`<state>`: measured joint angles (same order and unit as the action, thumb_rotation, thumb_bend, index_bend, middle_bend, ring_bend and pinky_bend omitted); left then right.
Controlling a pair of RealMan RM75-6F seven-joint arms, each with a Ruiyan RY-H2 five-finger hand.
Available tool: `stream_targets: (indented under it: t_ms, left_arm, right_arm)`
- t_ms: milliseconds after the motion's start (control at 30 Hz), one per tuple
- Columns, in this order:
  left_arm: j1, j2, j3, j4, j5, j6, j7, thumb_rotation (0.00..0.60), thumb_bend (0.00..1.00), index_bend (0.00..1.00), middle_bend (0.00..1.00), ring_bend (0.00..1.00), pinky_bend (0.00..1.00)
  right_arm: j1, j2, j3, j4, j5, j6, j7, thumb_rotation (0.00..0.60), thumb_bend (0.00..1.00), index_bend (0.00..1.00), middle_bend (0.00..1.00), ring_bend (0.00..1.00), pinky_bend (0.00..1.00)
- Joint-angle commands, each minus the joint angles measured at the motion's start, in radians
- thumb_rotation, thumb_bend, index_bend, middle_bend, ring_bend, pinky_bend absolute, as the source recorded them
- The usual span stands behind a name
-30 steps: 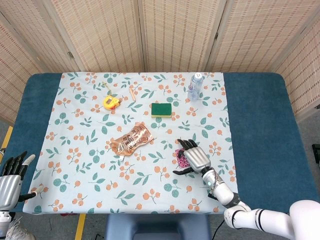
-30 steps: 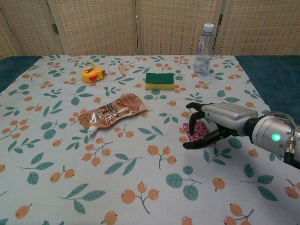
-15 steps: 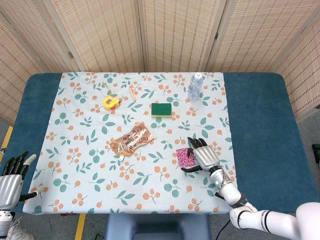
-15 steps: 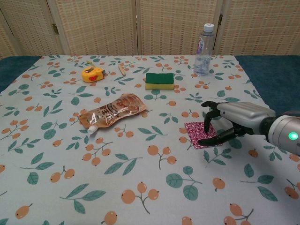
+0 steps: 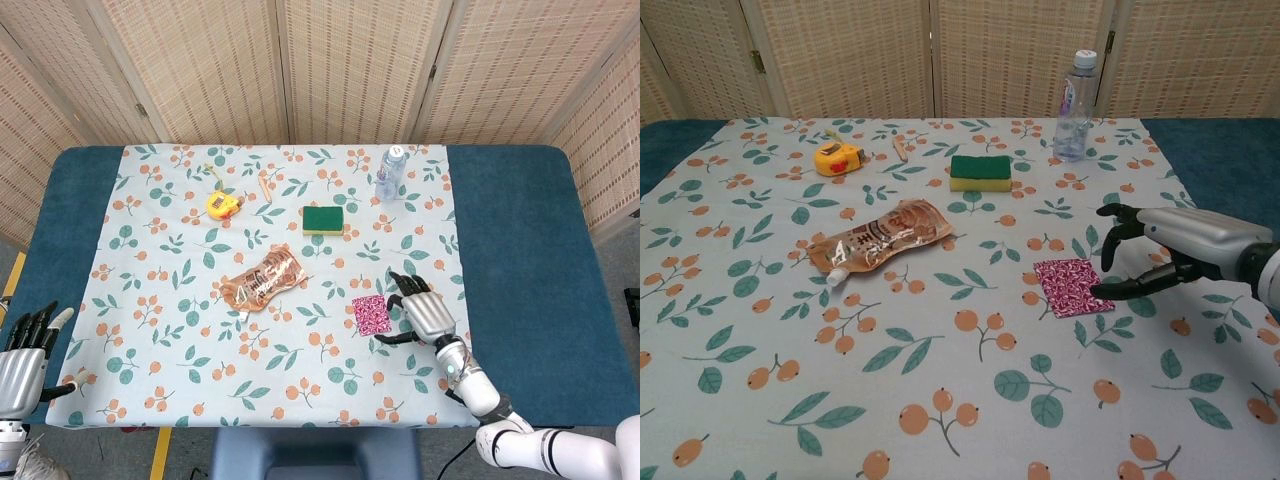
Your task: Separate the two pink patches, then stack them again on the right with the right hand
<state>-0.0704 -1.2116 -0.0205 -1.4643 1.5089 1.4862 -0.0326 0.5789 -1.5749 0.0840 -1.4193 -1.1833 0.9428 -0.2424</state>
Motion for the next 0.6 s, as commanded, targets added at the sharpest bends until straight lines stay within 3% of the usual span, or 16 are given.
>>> stream_targets:
  t_ms: [33, 333, 600]
  left_arm:
    - [0.000, 0.001, 0.000, 0.000, -0.001, 0.000, 0.000, 0.600, 0.22, 0.14, 0.04, 0.09, 0.00]
    - [0.005, -0.001, 0.001, 0.013, -0.014, -0.006, -0.009, 0.600, 0.22, 0.14, 0.04, 0.09, 0.00]
    - [0.009, -0.005, 0.001, 0.023, -0.014, -0.002, -0.017, 0.600, 0.22, 0.14, 0.04, 0.09, 0.00]
  right_arm:
    - [0.021, -0.027, 0.005, 0.003, -0.007, -0.018, -0.008, 0.217, 0.04, 0.39, 0.03, 0.00, 0.00]
    - [0.066, -0.102, 0.021, 0.051, 0.023, -0.062, -0.058, 0.218, 0.04, 0.39, 0.03, 0.00, 0.00]
    - [0.065, -0.112, 0.019, 0.069, 0.046, -0.062, -0.074, 0.220, 0.04, 0.39, 0.03, 0.00, 0.00]
